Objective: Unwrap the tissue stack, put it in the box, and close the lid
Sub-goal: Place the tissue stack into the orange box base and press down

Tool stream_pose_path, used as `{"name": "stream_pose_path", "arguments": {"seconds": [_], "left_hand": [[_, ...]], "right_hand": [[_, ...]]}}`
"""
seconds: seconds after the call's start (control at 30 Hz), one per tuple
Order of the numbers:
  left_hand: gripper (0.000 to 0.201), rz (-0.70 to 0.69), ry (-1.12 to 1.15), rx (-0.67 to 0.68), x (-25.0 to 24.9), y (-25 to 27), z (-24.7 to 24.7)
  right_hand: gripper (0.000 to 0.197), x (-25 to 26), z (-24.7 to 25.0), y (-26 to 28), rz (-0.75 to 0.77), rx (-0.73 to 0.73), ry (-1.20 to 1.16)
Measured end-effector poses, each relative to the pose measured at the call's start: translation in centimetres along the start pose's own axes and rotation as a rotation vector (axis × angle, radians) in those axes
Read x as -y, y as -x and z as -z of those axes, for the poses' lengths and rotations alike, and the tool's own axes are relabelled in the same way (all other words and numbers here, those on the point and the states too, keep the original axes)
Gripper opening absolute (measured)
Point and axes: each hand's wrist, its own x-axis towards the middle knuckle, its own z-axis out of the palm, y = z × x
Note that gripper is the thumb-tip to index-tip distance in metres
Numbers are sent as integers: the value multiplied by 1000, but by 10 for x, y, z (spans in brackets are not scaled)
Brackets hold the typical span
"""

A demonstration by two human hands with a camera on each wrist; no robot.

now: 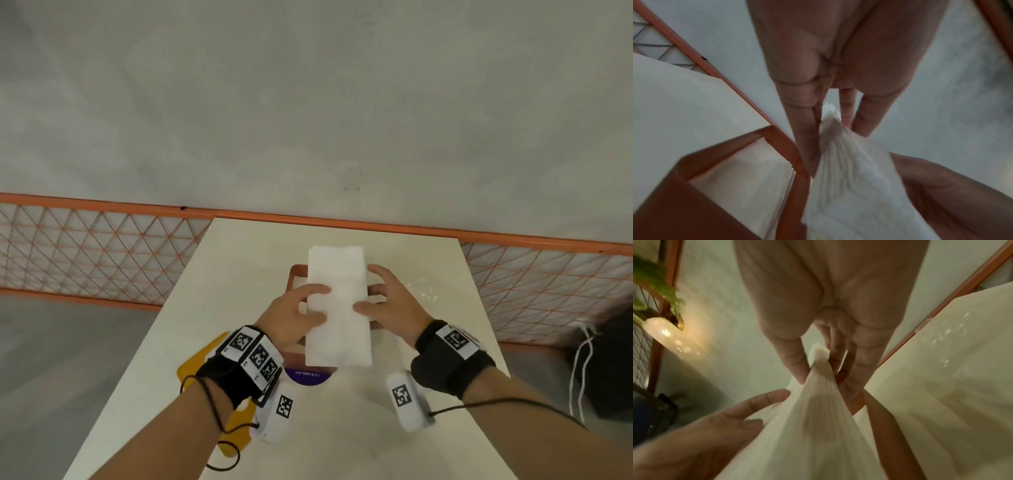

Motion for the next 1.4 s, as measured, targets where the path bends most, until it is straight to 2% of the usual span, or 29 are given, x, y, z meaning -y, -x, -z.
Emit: {"name": "stream_pose_path", "arguments": {"seconds": [0.1,0.2,0.3,0.53,0.67,0.77,0.87,1.03,1.2,1.3,1.4], "left_hand": [[59,83,-70,58,7,-13,23],[65,125,-143,91,13,-27,35],[65,117,-307,105,19,-40,38],[67,111,-551,145,38,-62,36],[63,80,-785,153,45,-65,34],[64,42,-883,181,49,-71,34],[62,27,-964,202,49,-74,35],[60,-16,-1097,226,53,-73,31],[56,-38,-1118,168,59,-67,25],[65,-41,-1068,126,61,-67,28],[69,6,-947,174,62,-68,34]], "right_hand": [[68,4,-24,-16,36,-56,112],[67,3,-42,-31,57,-100,230],[63,-1,-54,-43,42,-132,314],[36,-12,-70,-59,-49,-122,516],[38,-14,-75,-65,-84,-108,613],[39,-18,-81,-70,-112,-110,692],[38,-20,-86,-72,-147,-112,894],[38,-22,-88,-74,-138,-95,1002],[38,-29,-92,-80,-95,-83,1144],[40,-29,-91,-82,-44,-127,1231],[58,-26,-88,-85,32,-84,1235]]}}
